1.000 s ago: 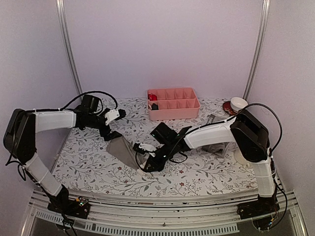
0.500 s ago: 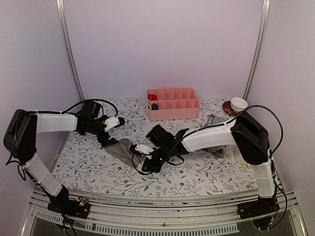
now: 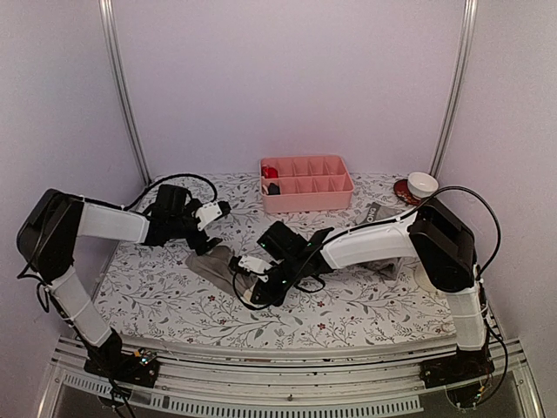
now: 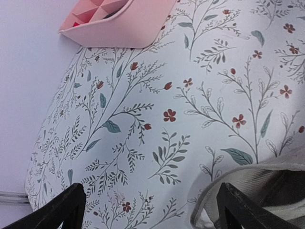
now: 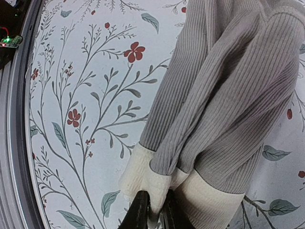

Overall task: Roll the underwear
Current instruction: Fold the underwear at the center of the board.

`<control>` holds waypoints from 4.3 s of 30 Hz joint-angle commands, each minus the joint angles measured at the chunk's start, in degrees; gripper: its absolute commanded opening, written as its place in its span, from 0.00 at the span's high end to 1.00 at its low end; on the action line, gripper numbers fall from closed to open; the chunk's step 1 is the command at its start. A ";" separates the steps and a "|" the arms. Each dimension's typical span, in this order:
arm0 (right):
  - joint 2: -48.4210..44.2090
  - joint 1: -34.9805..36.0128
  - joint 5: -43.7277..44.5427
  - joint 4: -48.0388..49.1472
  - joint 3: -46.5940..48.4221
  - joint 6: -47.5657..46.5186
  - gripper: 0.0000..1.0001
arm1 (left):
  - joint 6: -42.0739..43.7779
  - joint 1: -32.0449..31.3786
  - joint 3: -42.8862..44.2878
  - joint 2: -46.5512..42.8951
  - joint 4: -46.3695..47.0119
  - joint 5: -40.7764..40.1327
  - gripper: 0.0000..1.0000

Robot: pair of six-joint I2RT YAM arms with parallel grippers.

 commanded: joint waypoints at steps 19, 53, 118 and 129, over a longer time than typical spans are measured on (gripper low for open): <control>-2.92 0.90 -0.43 -2.84 -5.51 -2.62 0.57 | -13.07 -0.34 0.19 -11.49 -13.12 15.38 0.02; -12.93 4.24 7.30 15.54 -11.20 4.54 0.96 | -18.59 -10.17 -0.76 1.09 -12.40 3.07 0.35; -4.58 -1.76 24.15 13.30 1.86 -8.10 0.72 | -9.01 4.79 -7.77 -6.19 -10.21 -5.38 0.02; 4.96 -2.09 18.94 13.40 12.85 -16.00 0.46 | -10.69 5.73 -5.45 -0.59 -12.36 -5.26 0.02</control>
